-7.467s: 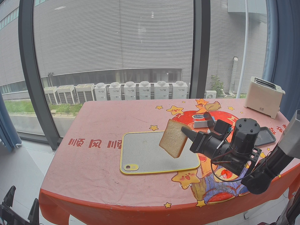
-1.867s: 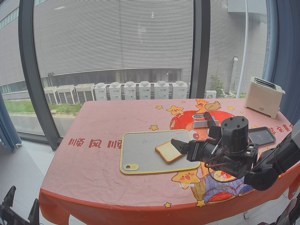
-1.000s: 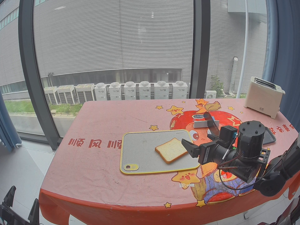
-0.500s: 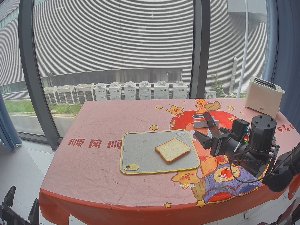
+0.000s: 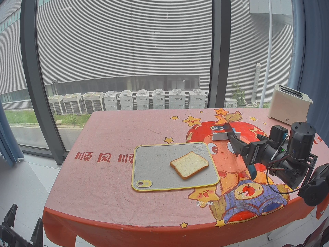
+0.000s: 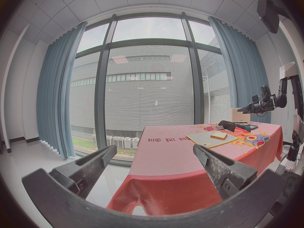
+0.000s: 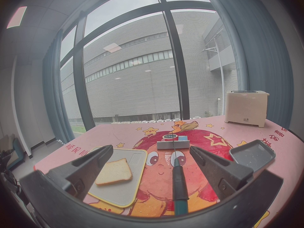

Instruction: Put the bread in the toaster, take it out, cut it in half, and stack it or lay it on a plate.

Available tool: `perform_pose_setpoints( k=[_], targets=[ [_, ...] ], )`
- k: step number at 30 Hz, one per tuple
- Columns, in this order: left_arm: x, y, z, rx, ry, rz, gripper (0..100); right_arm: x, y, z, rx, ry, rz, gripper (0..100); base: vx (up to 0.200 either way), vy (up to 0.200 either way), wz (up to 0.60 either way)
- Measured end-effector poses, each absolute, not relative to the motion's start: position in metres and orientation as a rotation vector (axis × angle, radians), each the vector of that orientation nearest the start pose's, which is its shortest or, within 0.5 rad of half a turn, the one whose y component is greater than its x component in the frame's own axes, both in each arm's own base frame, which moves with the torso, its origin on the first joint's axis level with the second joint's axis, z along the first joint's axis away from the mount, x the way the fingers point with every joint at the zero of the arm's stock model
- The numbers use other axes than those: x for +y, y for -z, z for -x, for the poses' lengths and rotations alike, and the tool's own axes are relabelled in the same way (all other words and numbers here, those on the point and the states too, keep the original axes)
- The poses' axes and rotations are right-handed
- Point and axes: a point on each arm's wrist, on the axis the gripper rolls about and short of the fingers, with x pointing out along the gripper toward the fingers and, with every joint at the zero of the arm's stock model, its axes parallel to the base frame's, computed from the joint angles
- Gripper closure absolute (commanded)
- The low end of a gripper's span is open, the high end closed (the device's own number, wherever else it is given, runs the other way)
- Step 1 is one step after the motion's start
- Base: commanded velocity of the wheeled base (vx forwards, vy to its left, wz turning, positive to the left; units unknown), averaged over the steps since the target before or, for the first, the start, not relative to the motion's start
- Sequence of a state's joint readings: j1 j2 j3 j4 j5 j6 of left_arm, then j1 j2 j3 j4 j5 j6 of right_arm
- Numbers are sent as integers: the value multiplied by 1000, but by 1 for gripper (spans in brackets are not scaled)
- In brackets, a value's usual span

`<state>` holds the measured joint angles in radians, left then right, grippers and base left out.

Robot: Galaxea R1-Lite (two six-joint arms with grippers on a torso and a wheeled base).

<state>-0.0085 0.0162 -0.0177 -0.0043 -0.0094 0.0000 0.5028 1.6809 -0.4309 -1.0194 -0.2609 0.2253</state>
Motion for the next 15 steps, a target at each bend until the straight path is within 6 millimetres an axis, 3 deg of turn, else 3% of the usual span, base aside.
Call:
perform_pose_setpoints(
  k=[15],
  targets=[
    [0, -81, 23, -5, 19, 0, 0, 105, -144, -227, 284, -163, -110, 0, 0, 0, 0]
  ],
)
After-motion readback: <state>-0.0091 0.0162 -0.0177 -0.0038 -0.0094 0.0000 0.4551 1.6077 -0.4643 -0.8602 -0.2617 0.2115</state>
